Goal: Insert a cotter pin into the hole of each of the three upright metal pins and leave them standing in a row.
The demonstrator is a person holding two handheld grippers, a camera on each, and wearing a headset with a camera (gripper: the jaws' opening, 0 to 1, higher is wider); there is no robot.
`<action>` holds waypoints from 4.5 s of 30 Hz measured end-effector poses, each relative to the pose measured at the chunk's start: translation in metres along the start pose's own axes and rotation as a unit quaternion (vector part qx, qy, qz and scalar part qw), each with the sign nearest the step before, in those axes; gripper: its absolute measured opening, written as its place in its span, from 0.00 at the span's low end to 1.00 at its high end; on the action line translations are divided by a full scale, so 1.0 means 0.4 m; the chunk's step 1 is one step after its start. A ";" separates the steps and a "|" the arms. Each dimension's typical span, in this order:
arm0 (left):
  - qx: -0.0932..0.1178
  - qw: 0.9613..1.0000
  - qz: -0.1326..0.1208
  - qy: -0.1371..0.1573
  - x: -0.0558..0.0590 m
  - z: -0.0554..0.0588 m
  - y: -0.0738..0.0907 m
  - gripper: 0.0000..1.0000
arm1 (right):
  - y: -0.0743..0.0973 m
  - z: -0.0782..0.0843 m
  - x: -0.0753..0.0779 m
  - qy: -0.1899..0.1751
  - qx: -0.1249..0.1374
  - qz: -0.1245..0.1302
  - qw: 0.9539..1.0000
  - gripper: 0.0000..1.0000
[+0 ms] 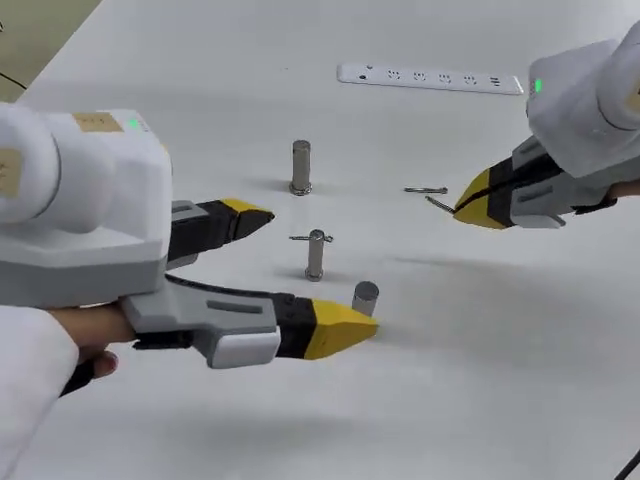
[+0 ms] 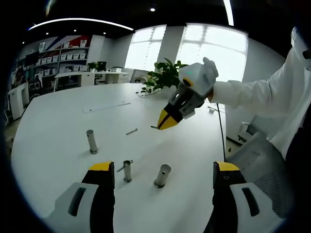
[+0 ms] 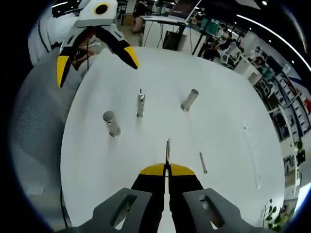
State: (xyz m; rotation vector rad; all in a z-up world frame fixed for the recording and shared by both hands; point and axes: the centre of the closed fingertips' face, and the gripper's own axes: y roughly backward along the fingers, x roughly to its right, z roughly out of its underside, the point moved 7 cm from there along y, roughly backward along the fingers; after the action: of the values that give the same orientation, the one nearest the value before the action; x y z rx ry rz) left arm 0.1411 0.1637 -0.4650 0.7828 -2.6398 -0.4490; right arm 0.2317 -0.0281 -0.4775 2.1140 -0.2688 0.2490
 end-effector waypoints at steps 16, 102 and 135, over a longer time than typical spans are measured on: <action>0.012 0.998 0.037 0.047 -0.011 -0.050 -0.072 0.57 | 0.051 -0.074 -0.081 0.045 0.048 0.073 0.995 0.00; 0.007 0.982 0.087 0.170 0.004 -0.068 -0.133 0.00 | 0.066 -0.139 -0.142 0.113 0.083 0.109 0.984 0.00; 0.029 0.977 0.097 0.187 -0.010 -0.072 -0.128 0.13 | 0.073 -0.134 -0.143 0.120 0.080 0.111 0.983 0.00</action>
State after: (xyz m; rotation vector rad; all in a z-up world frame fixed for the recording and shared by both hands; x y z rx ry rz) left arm 0.1797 0.1193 -0.4606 0.5548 -2.3520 -0.1541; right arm 0.1649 0.0075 -0.4420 2.1849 -0.3511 0.6718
